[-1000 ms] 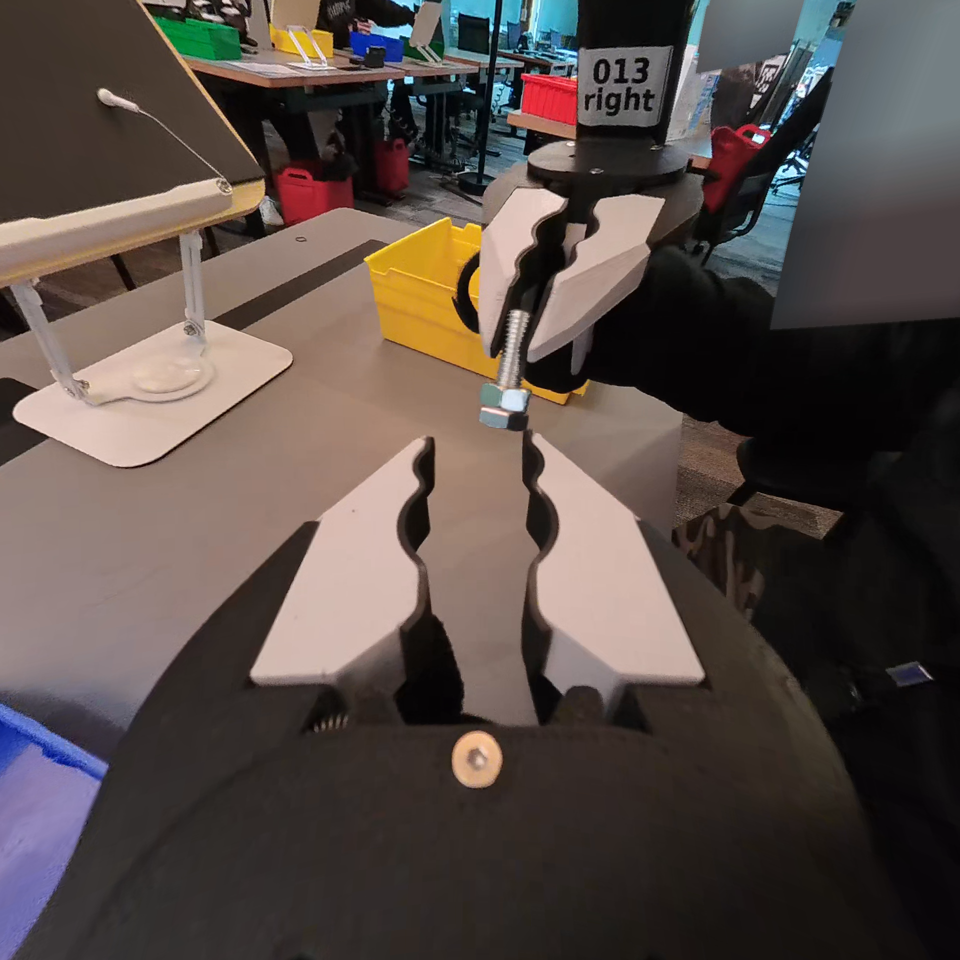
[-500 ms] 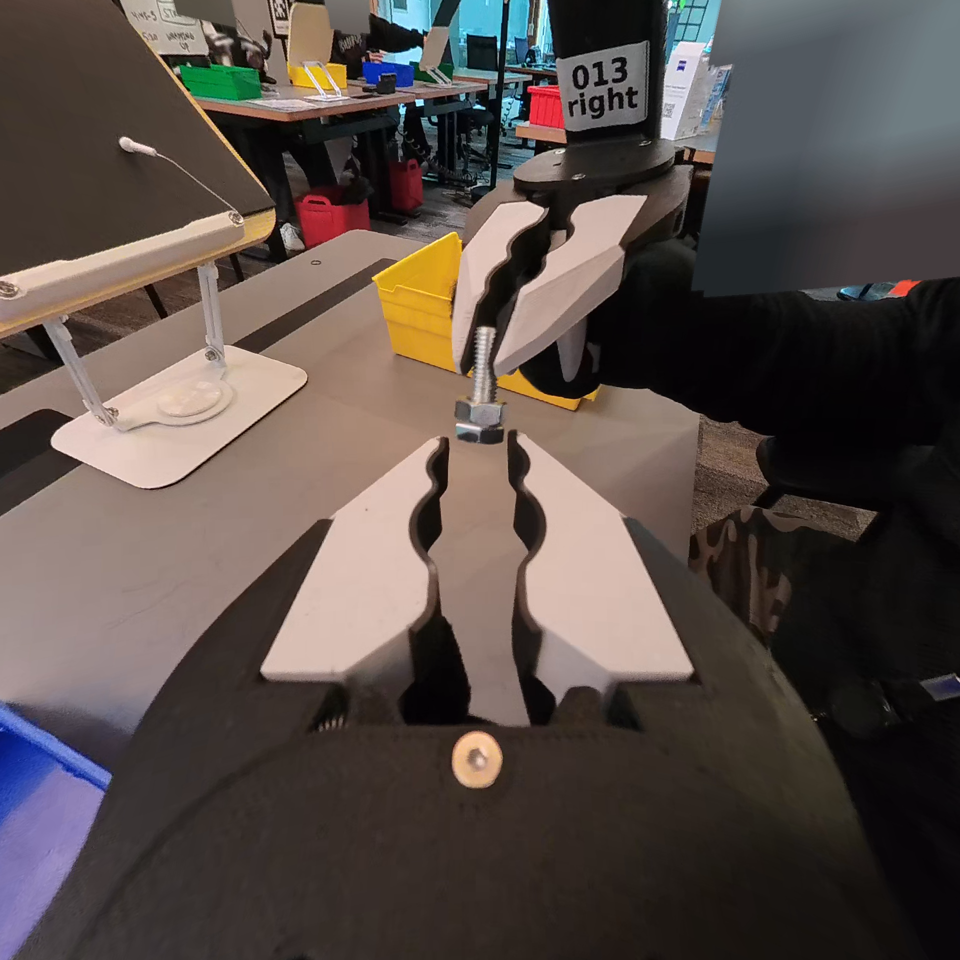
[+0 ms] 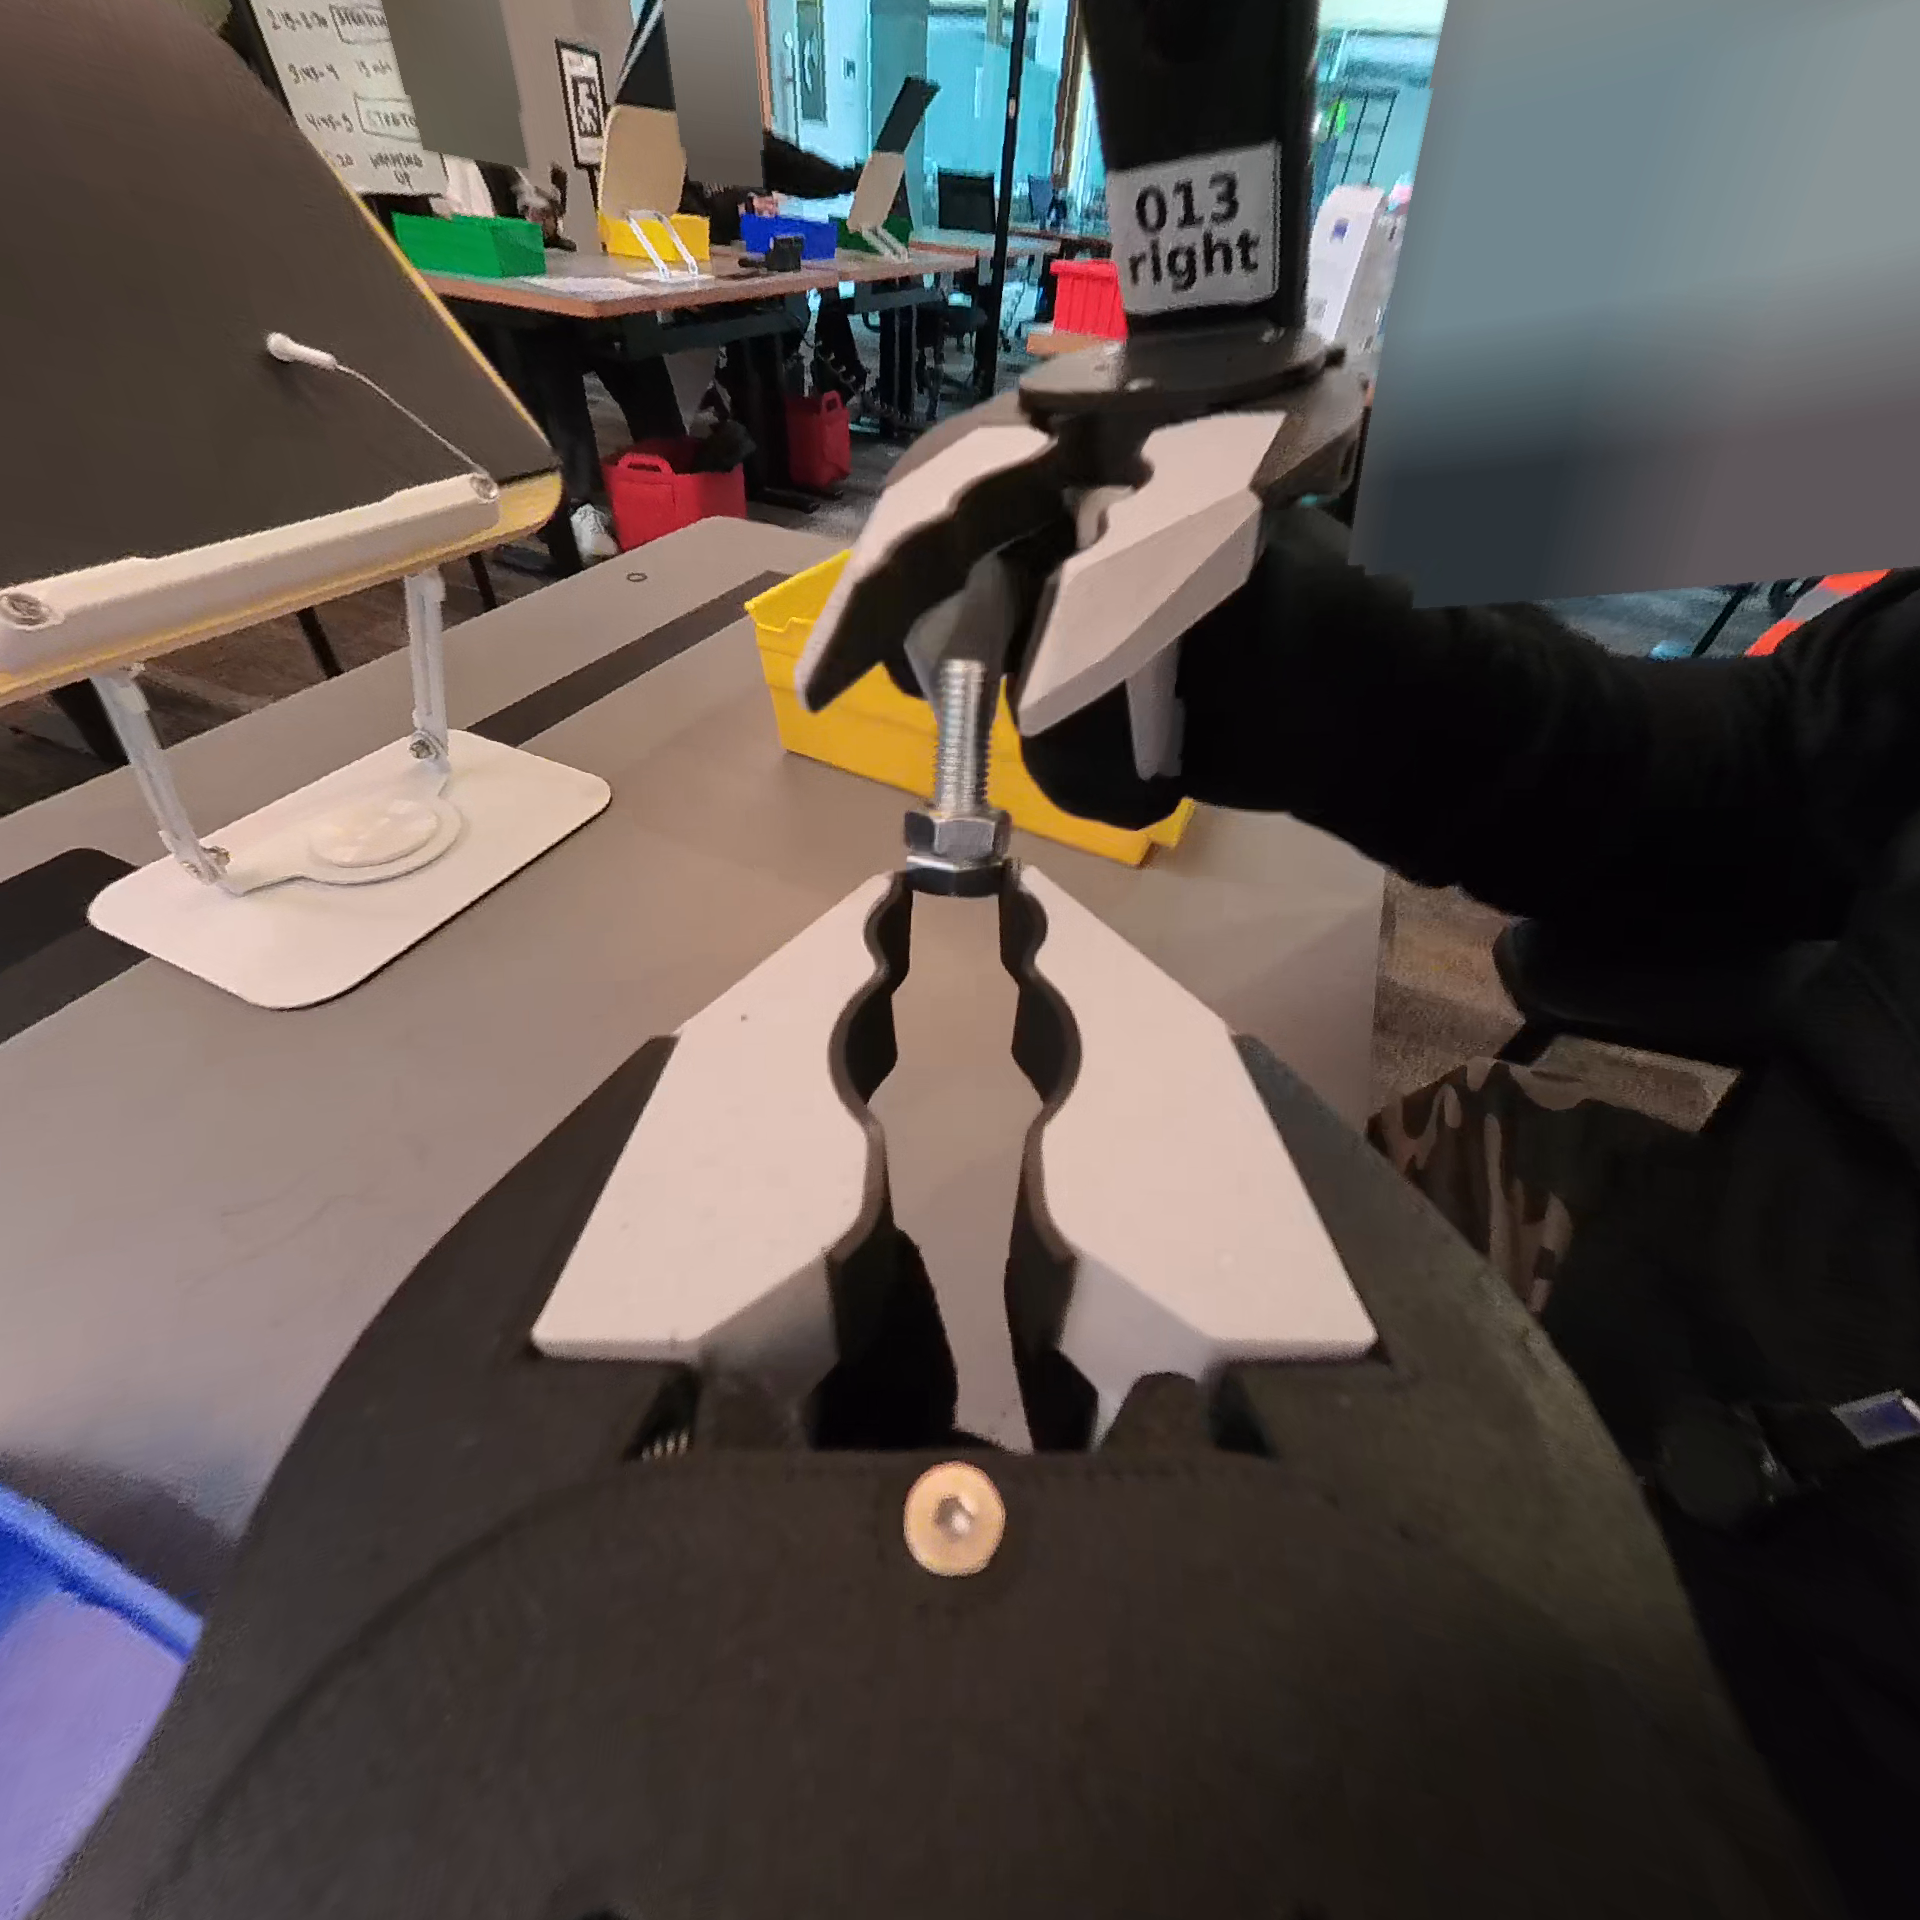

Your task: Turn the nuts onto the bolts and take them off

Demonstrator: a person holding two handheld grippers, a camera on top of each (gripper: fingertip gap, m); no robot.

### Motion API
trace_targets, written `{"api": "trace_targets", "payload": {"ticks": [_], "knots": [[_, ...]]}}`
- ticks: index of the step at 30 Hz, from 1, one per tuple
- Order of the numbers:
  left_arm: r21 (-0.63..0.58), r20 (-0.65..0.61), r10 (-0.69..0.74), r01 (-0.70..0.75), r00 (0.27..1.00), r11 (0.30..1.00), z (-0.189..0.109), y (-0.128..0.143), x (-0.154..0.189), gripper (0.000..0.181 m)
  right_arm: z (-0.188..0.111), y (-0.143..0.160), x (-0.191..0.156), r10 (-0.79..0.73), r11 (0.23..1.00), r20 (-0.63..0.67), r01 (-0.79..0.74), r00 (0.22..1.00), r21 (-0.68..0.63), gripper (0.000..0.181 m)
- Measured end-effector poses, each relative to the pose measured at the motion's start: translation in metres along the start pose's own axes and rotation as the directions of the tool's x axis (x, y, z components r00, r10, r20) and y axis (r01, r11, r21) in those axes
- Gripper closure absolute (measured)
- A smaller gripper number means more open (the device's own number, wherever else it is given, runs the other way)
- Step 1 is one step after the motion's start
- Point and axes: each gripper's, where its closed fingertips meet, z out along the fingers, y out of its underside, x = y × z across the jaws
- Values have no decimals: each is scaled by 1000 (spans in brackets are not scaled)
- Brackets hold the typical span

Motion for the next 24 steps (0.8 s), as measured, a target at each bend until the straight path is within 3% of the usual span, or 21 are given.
{"api": "trace_targets", "payload": {"ticks": [4,9,15,16,18,21,24], "knots": [[79,-53,-98,102,994,992,-2,-7,1,166,-2,-2,5,20,1000,4,-20,1000,23,123],[163,-158,-201,226,967,960,-4,-16,6,167,7,2,3,11,999,2,-11,1000,36,117],[222,-194,-198,240,961,945,-9,-25,12,167,4,-2,6,28,998,6,-28,1000,53,118],[231,-195,-197,240,961,943,-11,-27,11,167,1,-3,7,29,998,-1,-29,1000,58,118],[257,-221,-192,247,956,934,-16,-33,13,167,-10,-4,17,25,998,-44,-22,999,67,151],[242,-211,-182,232,960,942,-15,-31,13,167,-19,-8,20,55,994,-27,-52,998,92,133],[237,-219,-189,241,957,941,-11,-29,15,167,-6,-11,4,4,998,8,-4,1000,70,113]]}}
